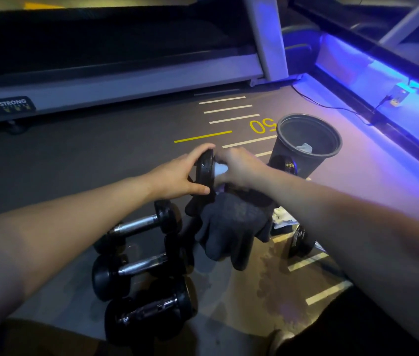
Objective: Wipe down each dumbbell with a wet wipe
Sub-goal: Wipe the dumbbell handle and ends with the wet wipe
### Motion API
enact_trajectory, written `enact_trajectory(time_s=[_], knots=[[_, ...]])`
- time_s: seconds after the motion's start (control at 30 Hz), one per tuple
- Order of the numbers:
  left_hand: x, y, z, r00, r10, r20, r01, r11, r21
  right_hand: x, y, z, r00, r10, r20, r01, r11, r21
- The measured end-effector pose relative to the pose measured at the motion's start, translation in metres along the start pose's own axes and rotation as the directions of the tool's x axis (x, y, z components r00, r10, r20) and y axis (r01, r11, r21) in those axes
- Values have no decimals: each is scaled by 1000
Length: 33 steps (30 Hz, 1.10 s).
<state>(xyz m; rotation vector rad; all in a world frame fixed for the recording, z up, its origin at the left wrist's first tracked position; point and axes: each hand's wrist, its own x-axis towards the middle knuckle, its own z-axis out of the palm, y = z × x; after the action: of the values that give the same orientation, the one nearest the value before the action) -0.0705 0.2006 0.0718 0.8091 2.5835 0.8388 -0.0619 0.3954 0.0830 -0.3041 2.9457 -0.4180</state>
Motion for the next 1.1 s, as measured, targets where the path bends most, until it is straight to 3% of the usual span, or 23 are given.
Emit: enact_trajectory(time_s=[0.1, 0.2, 0.3, 0.47, 0.57, 0.73, 0.9, 1.0, 1.1], knots=[[-2, 1, 0, 1000, -1, -4, 1, 1000, 29, 12, 4, -12, 983, -17, 184, 7, 998, 56], [-2, 1, 0, 1000, -14, -2, 14, 1000, 14, 18, 6, -15, 974, -19, 226, 0, 997, 81], [-1, 1, -2, 1000, -24, 0, 24, 1000, 9, 12, 4, -6, 993, -4, 120, 3, 1000, 12], [0, 1, -3, 1000, -19, 9, 19, 999, -45, -11, 0, 27, 968, -96, -231, 11, 940, -342], [0, 3, -2, 1000, -18, 12, 19, 999, -31, -14, 3, 34, 950, -138, -281, 24, 927, -374], [1, 5, -5, 998, -55, -5, 55, 998, -7, 4, 7, 3, 999, -30, 24, 31, 999, -15], [-3, 6, 0, 999, -34, -8, 34, 999, 22, 17, 15, -15, 918, 17, 396, -145, 944, 296], [-5, 4, 0, 999, -35, -8, 35, 999, 22, 19, 15, -13, 914, 17, 404, -144, 948, 285], [-5, 5, -2, 999, -34, -9, 35, 999, 20, 13, 12, -3, 969, 13, 246, -62, 979, 195]])
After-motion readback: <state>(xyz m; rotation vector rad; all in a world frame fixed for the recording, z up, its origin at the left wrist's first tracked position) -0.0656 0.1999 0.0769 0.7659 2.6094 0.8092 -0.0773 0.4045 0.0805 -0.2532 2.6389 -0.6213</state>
